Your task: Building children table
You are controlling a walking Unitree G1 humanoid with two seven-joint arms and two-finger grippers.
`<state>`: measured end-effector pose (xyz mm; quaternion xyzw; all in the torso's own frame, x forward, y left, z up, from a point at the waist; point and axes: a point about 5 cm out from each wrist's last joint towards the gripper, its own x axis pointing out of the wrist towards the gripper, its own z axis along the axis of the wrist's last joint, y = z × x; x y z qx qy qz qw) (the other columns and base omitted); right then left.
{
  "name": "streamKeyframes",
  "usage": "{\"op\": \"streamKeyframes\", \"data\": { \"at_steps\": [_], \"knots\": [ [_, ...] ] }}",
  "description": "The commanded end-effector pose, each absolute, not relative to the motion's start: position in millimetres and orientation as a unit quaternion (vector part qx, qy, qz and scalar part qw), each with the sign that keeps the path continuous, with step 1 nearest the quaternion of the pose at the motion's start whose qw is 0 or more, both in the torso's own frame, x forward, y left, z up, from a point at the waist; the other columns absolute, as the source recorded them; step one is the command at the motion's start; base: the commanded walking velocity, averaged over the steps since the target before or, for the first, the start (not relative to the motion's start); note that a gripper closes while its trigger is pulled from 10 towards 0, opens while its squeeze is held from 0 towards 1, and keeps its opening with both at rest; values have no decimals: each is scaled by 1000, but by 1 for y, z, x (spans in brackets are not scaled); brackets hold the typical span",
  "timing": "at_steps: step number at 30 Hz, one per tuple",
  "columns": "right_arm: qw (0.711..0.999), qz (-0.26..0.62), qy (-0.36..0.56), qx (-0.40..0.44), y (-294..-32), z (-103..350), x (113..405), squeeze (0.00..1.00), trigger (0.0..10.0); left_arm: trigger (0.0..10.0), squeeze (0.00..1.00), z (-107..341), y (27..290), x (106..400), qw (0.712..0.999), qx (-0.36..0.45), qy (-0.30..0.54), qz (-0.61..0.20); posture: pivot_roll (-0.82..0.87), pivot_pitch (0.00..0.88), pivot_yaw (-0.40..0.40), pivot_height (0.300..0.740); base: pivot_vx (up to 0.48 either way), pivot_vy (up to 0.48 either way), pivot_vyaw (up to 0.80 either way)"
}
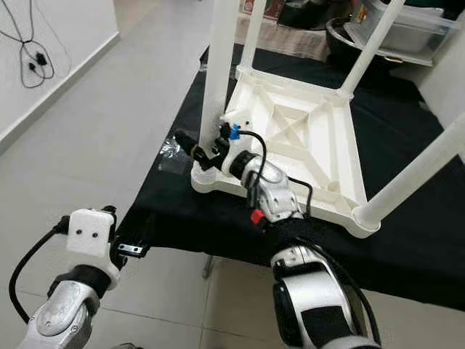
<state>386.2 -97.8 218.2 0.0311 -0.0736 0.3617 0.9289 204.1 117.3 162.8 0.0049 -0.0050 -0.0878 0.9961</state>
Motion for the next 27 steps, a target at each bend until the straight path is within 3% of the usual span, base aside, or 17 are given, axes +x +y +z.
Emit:
{"op": "streamKeyframes", "data": {
  "at_steps": [1, 19, 20, 27],
  "knots": [
    [929, 360, -77, 31, -97, 220, 389, 0, 10000, 10000, 0, 162, 116, 202, 996, 2, 2, -86, 153, 165, -151, 740, 0, 0, 0],
    [923, 372, -90, 33, -94, 233, 398, 0, 10000, 10000, 0, 162, 116, 200, 996, 3, 4, -83, 152, 180, -153, 740, 0, 0, 0],
    [922, 374, -88, 41, -95, 232, 398, 0, 0, 10000, 0, 163, 116, 200, 996, 3, 3, -84, 153, 179, -153, 740, 0, 0, 0],
    [919, 382, -86, 42, -96, 226, 397, 0, 0, 10000, 0, 164, 115, 201, 996, 7, 2, -86, 155, 177, -150, 740, 0, 0, 0]
  ]
}}
